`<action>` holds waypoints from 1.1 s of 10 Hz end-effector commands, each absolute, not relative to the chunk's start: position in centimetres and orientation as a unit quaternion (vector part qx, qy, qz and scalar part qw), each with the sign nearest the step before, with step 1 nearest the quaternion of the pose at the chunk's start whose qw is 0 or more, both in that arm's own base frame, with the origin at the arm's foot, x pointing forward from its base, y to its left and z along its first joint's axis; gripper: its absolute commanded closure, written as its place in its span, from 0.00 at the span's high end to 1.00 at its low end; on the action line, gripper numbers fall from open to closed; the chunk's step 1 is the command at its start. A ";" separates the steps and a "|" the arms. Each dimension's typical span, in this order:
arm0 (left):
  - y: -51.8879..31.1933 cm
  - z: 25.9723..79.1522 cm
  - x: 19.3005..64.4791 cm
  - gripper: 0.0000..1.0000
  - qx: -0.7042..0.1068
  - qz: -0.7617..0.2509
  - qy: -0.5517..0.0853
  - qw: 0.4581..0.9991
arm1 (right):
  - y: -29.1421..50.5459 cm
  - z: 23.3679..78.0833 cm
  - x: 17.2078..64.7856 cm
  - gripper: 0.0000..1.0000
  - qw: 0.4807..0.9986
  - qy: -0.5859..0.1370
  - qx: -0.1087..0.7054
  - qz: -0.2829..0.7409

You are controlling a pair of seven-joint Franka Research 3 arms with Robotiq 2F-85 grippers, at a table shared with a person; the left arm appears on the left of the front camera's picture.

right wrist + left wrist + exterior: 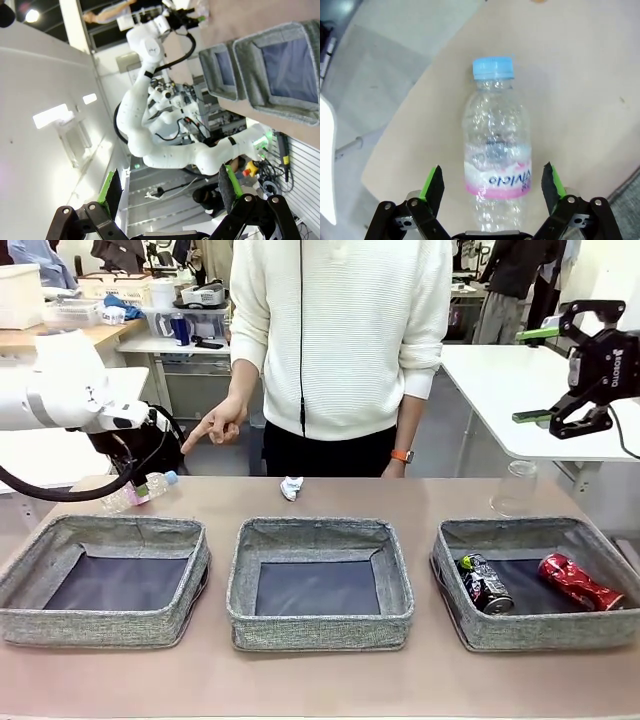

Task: Sort the waste into the appropriate baskets.
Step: Pick up the waste item pointed out by the person.

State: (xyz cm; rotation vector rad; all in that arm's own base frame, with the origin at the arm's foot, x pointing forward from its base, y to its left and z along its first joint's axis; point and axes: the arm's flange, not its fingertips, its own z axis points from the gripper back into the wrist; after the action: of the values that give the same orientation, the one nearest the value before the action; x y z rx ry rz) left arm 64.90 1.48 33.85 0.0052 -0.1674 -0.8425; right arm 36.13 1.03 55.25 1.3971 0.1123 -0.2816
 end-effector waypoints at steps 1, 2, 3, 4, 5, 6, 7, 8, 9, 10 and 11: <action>1.8 33.5 66.1 1.00 -0.017 -0.414 -0.084 0.906 | 1.2 55.8 36.2 1.00 0.750 0.055 0.646 -0.132; 1.9 33.2 66.2 1.00 -0.018 -0.408 -0.084 0.909 | 1.2 55.8 36.2 1.00 0.750 0.055 0.646 -0.132; 1.9 33.1 66.2 1.00 -0.018 -0.407 -0.083 0.910 | 1.2 55.8 36.2 1.00 0.750 0.055 0.646 -0.132; 1.9 33.1 66.2 1.00 -0.019 -0.405 -0.083 0.910 | 1.2 55.8 36.2 1.00 0.750 0.055 0.646 -0.132; 1.9 33.0 66.2 1.00 -0.020 -0.403 -0.080 0.912 | 1.2 55.8 36.2 1.00 0.750 0.055 0.646 -0.132; 2.0 32.9 66.2 0.41 -0.022 -0.401 -0.076 0.912 | 1.2 55.8 36.2 1.00 0.750 0.055 0.646 -0.132; 2.0 32.8 66.2 0.42 -0.020 -0.400 -0.075 0.913 | 1.2 55.8 36.2 1.00 0.750 0.055 0.646 -0.132; 2.1 32.9 66.2 0.00 -0.020 -0.400 -0.076 0.913 | 1.2 55.8 36.2 1.00 0.750 0.055 0.646 -0.132; 2.1 32.9 66.2 0.00 -0.019 -0.399 -0.076 0.914 | 1.2 55.8 36.2 1.00 0.750 0.055 0.646 -0.132; 2.2 32.9 66.2 0.00 -0.019 -0.397 -0.076 0.915 | 1.2 55.8 36.2 1.00 0.750 0.055 0.646 -0.132; 2.2 32.9 66.1 0.16 -0.021 -0.395 -0.077 0.915 | 1.2 55.8 36.2 1.00 0.750 0.055 0.646 -0.132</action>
State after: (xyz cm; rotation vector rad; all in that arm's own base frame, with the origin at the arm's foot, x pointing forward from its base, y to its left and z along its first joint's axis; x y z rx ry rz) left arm 66.04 2.10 32.91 -0.0182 -0.1596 -0.8283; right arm 36.13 1.03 55.25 1.3971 0.1123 -0.2815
